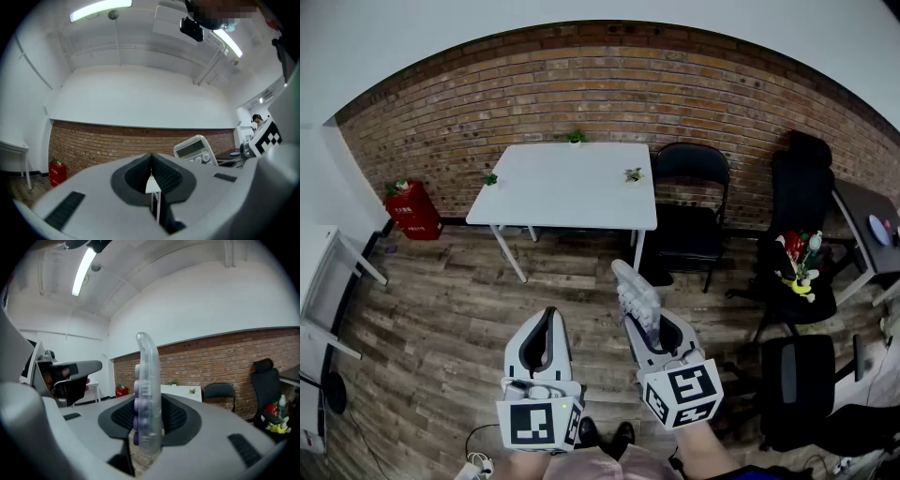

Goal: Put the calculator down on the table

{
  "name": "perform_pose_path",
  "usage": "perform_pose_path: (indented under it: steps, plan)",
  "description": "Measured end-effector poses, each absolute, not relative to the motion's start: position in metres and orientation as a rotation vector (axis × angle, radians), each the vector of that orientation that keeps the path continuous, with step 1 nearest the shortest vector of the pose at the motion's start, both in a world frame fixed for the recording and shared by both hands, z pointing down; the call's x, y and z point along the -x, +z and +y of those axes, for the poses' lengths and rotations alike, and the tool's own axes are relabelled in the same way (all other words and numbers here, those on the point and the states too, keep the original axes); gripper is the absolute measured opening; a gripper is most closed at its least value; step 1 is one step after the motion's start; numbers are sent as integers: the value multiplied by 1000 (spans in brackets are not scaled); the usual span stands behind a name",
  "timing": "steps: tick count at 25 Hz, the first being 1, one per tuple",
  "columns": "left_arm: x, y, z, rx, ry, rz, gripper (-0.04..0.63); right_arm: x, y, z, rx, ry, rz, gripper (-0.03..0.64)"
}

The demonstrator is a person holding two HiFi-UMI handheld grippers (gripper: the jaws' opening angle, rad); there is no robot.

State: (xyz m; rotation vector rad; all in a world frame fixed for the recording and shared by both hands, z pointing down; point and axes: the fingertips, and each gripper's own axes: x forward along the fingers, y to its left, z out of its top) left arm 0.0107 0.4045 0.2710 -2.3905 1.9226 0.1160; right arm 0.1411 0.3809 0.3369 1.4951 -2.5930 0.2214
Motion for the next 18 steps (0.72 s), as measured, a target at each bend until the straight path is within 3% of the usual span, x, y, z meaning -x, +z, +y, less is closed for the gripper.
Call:
perform_pose_path:
  steps: [18]
  plan:
    - [-42, 291, 407, 2347, 78, 1998, 12, -190, 350, 381, -1467, 244, -2599, 132]
